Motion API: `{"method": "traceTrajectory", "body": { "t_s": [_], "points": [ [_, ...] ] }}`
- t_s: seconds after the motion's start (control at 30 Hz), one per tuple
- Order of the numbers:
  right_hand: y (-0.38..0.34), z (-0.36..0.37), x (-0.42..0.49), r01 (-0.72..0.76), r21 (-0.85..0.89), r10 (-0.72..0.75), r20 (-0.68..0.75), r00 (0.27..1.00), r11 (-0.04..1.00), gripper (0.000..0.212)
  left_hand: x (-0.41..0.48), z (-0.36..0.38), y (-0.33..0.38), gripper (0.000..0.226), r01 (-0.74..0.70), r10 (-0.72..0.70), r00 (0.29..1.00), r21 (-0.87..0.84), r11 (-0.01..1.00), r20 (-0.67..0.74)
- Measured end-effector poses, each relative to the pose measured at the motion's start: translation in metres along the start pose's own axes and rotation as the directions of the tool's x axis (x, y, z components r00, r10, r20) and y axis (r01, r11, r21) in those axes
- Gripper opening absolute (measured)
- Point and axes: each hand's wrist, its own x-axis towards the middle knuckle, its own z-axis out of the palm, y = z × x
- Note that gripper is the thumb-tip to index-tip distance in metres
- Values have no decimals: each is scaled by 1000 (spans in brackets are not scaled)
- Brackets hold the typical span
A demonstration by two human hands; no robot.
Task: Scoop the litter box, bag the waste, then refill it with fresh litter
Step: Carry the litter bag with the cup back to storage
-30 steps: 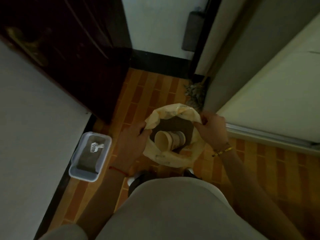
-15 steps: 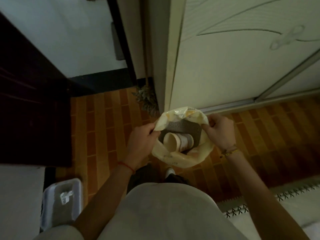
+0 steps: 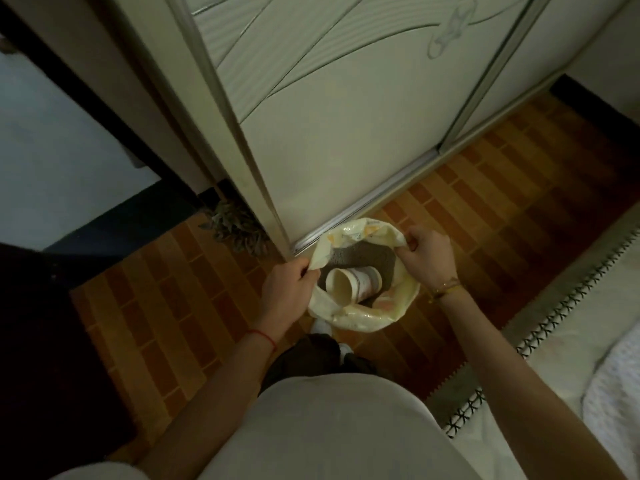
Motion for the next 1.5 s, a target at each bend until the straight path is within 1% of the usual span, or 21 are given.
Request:
{"method": "traceTrajectory", "body": {
  "t_s": [0.13,0.23,0.27,0.47,0.57,0.67,0.7,0.8,0.97,1.03,1.17,1.3,1.43,1.5],
  "points": [
    [11,7,28,-47,-17,48,20,999,999,15,37,11,2,20,-18,17,1000,41,999,26],
    [19,16,49,-98,-10,98,46,994,995,31,64,25,-2,22,-23,19,998,56,998,59],
    [23,20,58,-110,-13,110,55,992,994,32,73,30,-3,21,-14,10,997,55,998,71],
    [64,63,120,-130,-33,133,127,983,991,30,140,74,-21,17,39,-46,994,70,997,103],
    [92,94,151,-113,-98,131,210,969,989,17,169,106,-39,14,49,-53,993,42,998,108],
    [121,132,182,-76,-137,114,294,949,988,4,200,139,-65,18,104,-105,987,19,994,121],
    [131,147,194,-67,-150,111,310,944,986,4,213,151,-75,18,130,-130,983,8,992,126],
    [163,196,228,-52,-151,103,349,931,987,11,248,187,-106,13,179,-172,975,-39,983,137],
    [221,281,263,-14,-166,79,394,916,986,22,299,247,-166,10,245,-235,960,-46,969,155],
    [239,313,273,14,-169,56,404,913,985,25,318,268,-193,13,271,-264,953,-31,962,148],
    [266,373,297,86,-185,-1,419,908,979,29,355,308,-241,18,287,-290,944,42,957,154],
    [291,421,312,96,-207,2,429,903,974,39,385,344,-287,19,288,-291,942,40,957,168],
    [310,455,319,81,-250,29,408,913,965,31,402,372,-319,20,269,-281,946,91,959,161],
    [314,468,321,85,-258,29,412,911,962,26,406,382,-331,21,278,-288,942,83,957,174]
  ]
}}
